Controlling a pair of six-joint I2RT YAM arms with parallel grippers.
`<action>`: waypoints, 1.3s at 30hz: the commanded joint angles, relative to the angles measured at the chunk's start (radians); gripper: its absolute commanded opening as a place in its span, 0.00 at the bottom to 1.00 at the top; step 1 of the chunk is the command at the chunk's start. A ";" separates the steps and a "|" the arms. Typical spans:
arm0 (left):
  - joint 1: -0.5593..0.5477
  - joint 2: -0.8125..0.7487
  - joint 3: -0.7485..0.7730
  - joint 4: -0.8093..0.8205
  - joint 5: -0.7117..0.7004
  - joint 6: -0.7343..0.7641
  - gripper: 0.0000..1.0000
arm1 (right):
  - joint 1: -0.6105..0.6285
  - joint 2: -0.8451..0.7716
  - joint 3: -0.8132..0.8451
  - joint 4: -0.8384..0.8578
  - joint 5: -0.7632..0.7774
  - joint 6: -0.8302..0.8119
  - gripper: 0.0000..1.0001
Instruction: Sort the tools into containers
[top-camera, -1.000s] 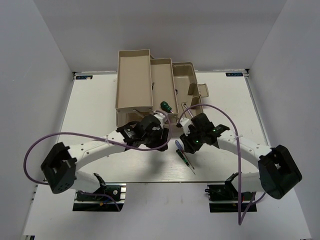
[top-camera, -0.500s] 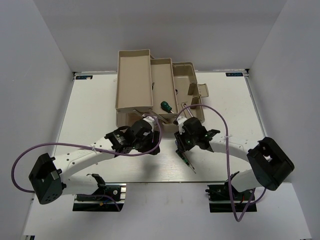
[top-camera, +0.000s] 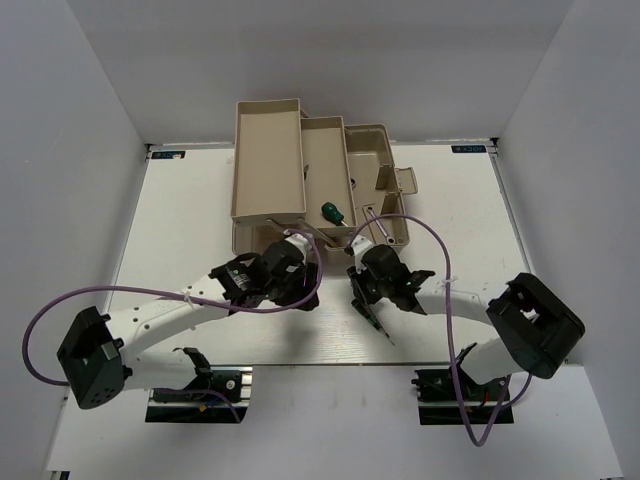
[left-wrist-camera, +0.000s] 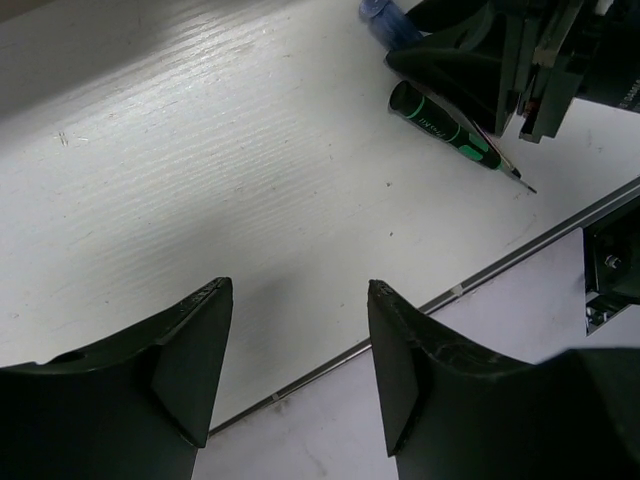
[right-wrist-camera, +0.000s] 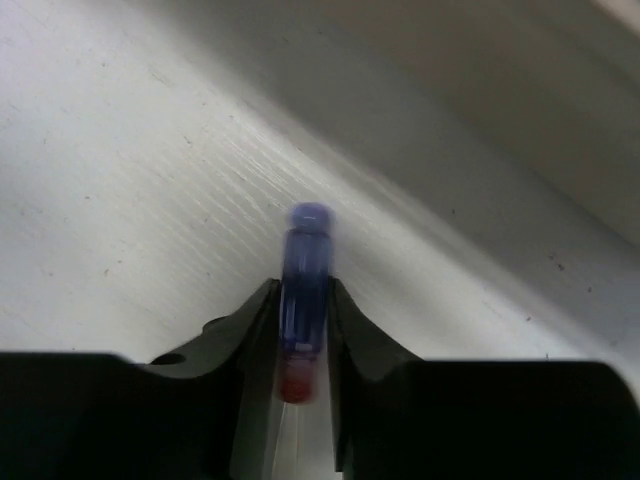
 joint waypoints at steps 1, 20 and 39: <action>-0.014 -0.004 0.002 0.007 -0.005 0.002 0.67 | 0.006 -0.016 -0.066 -0.005 0.051 -0.029 0.25; -0.014 -0.007 -0.016 0.087 0.033 0.040 0.59 | -0.085 -0.249 0.612 -0.329 -0.334 -0.215 0.00; -0.034 -0.004 0.029 0.088 0.076 0.040 0.76 | -0.112 0.708 1.643 -0.283 -0.355 0.278 0.41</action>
